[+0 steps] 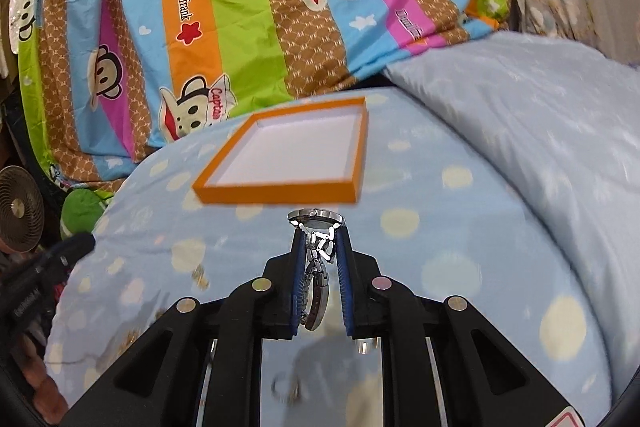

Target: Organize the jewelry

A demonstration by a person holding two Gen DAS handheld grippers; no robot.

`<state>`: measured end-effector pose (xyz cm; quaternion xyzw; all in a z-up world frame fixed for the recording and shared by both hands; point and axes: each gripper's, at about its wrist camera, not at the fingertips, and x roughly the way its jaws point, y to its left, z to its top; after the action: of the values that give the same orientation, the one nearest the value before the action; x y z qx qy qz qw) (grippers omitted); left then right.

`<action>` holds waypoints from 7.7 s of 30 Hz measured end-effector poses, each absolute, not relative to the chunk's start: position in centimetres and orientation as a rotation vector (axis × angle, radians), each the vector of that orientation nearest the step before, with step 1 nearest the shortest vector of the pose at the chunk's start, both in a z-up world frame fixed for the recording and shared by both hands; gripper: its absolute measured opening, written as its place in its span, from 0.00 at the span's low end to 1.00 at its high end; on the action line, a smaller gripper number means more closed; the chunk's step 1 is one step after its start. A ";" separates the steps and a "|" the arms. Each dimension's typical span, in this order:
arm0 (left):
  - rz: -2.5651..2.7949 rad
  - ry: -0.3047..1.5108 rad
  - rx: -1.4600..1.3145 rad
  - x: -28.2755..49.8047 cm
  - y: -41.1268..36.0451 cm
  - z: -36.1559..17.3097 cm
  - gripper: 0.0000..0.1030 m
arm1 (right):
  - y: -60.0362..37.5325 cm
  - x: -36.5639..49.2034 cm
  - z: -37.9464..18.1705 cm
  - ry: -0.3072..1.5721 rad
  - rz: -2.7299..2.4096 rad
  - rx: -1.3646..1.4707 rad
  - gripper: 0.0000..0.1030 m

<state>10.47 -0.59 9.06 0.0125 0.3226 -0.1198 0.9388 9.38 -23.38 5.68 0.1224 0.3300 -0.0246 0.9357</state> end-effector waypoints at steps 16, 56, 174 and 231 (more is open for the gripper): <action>-0.267 0.807 -0.007 29.2 -7.1 3.6 0.09 | -25.0 25.2 1.9 0.775 -0.044 0.291 0.14; -0.211 0.780 -0.007 17.5 -1.1 4.9 0.35 | -22.9 10.9 5.4 0.726 0.023 0.237 0.28; -0.410 0.583 0.037 15.1 0.4 12.8 0.18 | -24.4 12.3 9.5 0.599 0.099 0.250 0.05; -0.499 0.658 0.026 23.6 -1.7 9.0 0.57 | -24.6 19.0 6.9 0.674 0.133 0.235 0.19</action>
<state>23.56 -1.65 9.03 0.0126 0.3196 -0.2424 0.9159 18.95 -24.59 6.90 0.1148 0.3295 0.0652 0.9349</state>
